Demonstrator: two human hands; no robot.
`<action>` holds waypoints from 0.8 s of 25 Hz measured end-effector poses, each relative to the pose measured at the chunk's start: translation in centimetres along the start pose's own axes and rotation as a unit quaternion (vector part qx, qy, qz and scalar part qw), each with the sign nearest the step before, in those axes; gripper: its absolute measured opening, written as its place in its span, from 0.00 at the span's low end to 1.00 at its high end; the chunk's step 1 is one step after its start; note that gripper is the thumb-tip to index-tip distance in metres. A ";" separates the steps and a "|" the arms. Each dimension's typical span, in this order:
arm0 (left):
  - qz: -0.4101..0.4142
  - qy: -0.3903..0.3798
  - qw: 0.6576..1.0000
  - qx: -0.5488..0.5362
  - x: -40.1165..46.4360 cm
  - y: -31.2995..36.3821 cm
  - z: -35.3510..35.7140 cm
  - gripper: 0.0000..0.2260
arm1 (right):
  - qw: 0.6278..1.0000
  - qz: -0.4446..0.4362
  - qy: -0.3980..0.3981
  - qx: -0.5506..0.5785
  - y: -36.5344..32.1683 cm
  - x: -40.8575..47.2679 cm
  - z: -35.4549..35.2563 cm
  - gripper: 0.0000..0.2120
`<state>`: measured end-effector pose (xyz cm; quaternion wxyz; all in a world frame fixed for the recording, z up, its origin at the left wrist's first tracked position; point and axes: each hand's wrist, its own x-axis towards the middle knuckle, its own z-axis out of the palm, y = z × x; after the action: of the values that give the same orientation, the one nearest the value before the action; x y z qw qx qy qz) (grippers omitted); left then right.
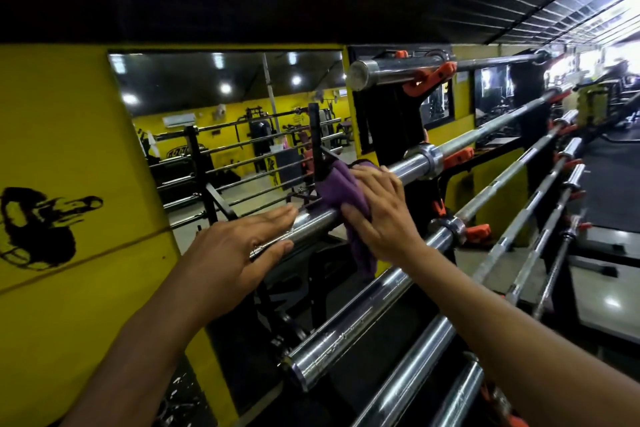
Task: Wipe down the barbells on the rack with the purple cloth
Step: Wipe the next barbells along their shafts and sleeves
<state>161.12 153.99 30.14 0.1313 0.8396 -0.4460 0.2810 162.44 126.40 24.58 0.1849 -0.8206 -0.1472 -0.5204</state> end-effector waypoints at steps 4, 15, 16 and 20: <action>-0.014 0.002 1.000 -0.011 0.0 0.1 -0.1 0.26 | 0.979 0.138 -0.147 -0.037 -0.8 6.4 -1.8 0.20; -0.036 0.000 0.999 -0.036 0.1 0.7 -0.3 0.24 | 0.542 0.521 0.325 0.573 -4.3 -6.1 -2.7 0.15; -0.036 -0.005 0.999 -0.038 0.2 0.8 -0.4 0.24 | 0.464 0.548 0.341 0.606 -3.4 -6.4 -3.1 0.15; -0.037 -0.003 0.998 -0.048 0.3 0.9 -0.6 0.23 | 0.519 0.541 0.287 0.596 -0.5 -3.3 -3.0 0.17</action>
<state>160.33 153.60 30.72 0.1806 0.8488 -0.4285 0.2514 158.45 125.28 22.85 0.9090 -0.2463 0.1100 -0.3179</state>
